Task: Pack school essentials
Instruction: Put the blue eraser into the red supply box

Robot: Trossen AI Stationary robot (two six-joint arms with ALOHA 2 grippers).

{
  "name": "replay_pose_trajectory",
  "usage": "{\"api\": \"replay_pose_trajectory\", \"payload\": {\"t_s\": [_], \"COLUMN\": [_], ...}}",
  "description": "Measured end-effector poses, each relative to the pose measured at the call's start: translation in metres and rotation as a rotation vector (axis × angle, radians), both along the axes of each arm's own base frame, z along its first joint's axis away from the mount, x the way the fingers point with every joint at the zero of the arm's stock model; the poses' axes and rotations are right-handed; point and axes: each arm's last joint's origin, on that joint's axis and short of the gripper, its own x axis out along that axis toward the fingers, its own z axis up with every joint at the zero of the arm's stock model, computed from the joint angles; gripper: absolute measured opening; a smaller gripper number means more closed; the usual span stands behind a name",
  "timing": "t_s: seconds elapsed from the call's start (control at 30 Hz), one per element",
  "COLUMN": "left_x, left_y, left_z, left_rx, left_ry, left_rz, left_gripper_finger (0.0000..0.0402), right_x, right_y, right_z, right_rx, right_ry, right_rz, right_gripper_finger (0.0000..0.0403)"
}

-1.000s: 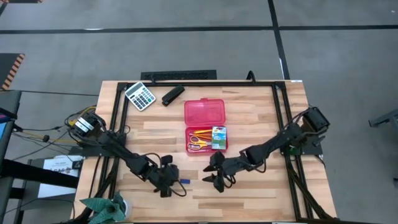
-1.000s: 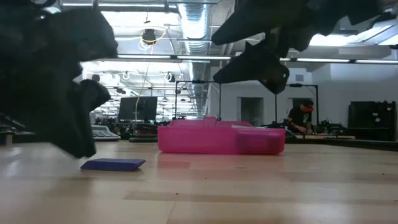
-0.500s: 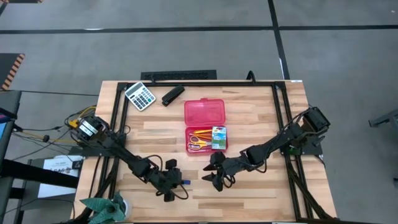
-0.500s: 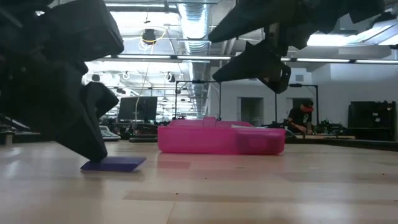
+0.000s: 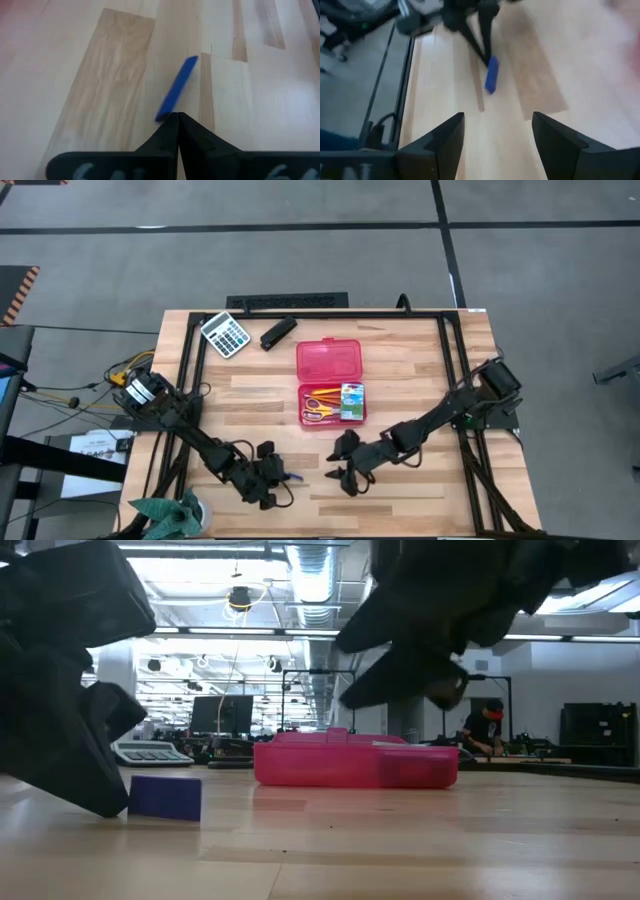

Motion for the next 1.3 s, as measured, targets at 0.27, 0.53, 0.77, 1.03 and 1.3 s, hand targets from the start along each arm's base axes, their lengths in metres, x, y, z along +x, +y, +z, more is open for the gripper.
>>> {"api": "replay_pose_trajectory", "payload": {"t_s": [0.27, 0.53, 0.77, 1.03, 1.3], "left_x": [-0.002, -0.002, -0.002, -0.001, -0.001], "left_y": [-0.001, -0.001, -0.001, -0.001, 0.000], "left_z": [-0.001, 0.000, -0.001, 0.000, 0.000], "left_rx": [0.000, -0.002, 0.002, 0.003, 0.009], "left_ry": [-0.018, -0.024, -0.028, -0.031, -0.042], "left_rz": [0.011, 0.021, 0.027, 0.031, 0.056], "left_gripper_finger": [0.0000, 0.0000, 0.0000, 0.0000, 0.0000], "right_x": [0.038, 0.066, 0.089, 0.097, 0.093], "right_y": [0.014, 0.027, 0.028, 0.037, 0.037], "right_z": [-0.003, -0.014, -0.032, -0.047, -0.049], "right_rx": [-0.094, -0.211, -0.220, -0.256, -0.315], "right_ry": [0.029, 0.090, 0.095, 0.134, 0.172], "right_rz": [0.074, 0.107, 0.077, 0.072, 0.032], "right_gripper_finger": [0.0255, 0.0255, 0.0256, 0.0240, 0.0075]}}
